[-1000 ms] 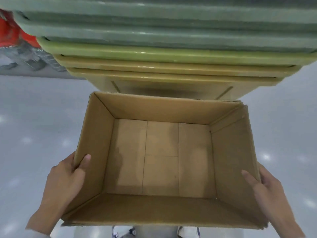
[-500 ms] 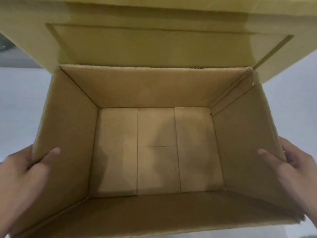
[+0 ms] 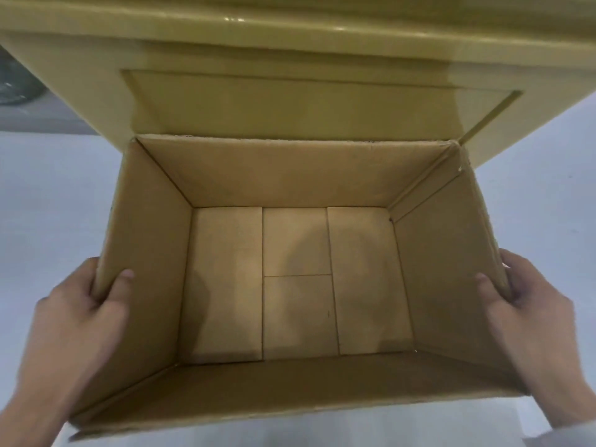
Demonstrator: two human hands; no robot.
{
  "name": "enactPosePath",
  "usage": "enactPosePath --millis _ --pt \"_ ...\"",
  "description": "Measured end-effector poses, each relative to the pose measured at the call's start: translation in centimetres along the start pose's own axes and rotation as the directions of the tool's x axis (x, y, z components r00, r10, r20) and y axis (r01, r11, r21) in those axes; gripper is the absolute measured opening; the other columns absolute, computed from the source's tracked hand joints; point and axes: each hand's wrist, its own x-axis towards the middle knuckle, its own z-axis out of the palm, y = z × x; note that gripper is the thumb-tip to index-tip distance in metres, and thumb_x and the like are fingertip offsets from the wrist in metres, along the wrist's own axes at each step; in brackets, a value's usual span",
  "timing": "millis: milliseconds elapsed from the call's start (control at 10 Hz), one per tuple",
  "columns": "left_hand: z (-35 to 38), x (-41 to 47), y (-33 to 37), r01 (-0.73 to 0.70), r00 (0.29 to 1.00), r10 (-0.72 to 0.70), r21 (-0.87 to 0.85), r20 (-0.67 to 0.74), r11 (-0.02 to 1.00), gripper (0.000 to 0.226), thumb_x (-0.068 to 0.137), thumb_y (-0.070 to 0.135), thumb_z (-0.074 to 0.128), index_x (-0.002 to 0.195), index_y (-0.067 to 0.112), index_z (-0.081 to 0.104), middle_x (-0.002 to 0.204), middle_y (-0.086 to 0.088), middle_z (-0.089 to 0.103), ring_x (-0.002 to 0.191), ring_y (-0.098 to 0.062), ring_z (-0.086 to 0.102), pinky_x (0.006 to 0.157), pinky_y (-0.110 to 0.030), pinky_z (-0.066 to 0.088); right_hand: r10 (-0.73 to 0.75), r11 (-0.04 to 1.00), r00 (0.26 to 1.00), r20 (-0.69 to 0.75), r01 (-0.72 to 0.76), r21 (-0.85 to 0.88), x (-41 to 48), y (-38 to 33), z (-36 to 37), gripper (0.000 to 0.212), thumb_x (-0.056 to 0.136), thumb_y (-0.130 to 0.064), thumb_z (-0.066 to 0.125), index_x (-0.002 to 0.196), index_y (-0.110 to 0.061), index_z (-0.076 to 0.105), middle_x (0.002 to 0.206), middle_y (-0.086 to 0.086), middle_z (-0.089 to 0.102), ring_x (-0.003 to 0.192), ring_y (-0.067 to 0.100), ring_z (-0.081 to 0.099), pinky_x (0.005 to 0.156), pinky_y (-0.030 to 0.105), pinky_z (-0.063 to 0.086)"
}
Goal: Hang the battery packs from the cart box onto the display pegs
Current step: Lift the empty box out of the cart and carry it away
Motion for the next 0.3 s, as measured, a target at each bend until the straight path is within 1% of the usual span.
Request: enactPosePath --millis 100,200,300 --pt "-2.0 -6.2 10.0 -0.075 0.997 0.075 0.014 0.012 0.997 0.013 0.099 0.039 0.062 0.111 0.035 0.062 0.089 0.001 0.072 0.082 -0.03 0.063 0.072 -0.042 0.05 0.012 0.999 0.999 0.049 -0.009 -0.052 -1.0 -1.3 -0.5 0.044 0.099 -0.019 0.059 0.141 -0.024 0.051 0.114 0.011 0.072 0.105 0.038 0.064 0.088 0.043 0.049" --pt "-4.9 -9.8 15.2 -0.164 0.985 0.166 -0.03 0.056 0.986 0.043 0.1 0.035 0.064 0.141 0.03 0.053 0.124 -0.007 0.073 0.105 -0.033 0.069 0.094 -0.05 0.056 0.012 0.998 0.994 0.113 -0.004 -0.07 -2.8 -4.2 -2.9 0.052 0.1 -0.024 0.059 0.15 -0.022 0.044 0.141 0.008 0.061 0.125 0.035 0.059 0.107 0.046 0.047" --pt "-7.1 -11.1 17.6 -0.136 0.984 0.128 0.052 0.126 0.989 0.048 0.1 0.034 0.065 0.146 0.026 0.054 0.13 -0.014 0.07 0.111 -0.038 0.068 0.1 -0.052 0.054 0.002 1.0 0.988 0.157 0.0 -0.015 -3.8 -6.4 -5.0 0.049 0.101 -0.027 0.058 0.149 -0.025 0.049 0.144 0.004 0.059 0.13 0.029 0.057 0.111 0.045 0.045"
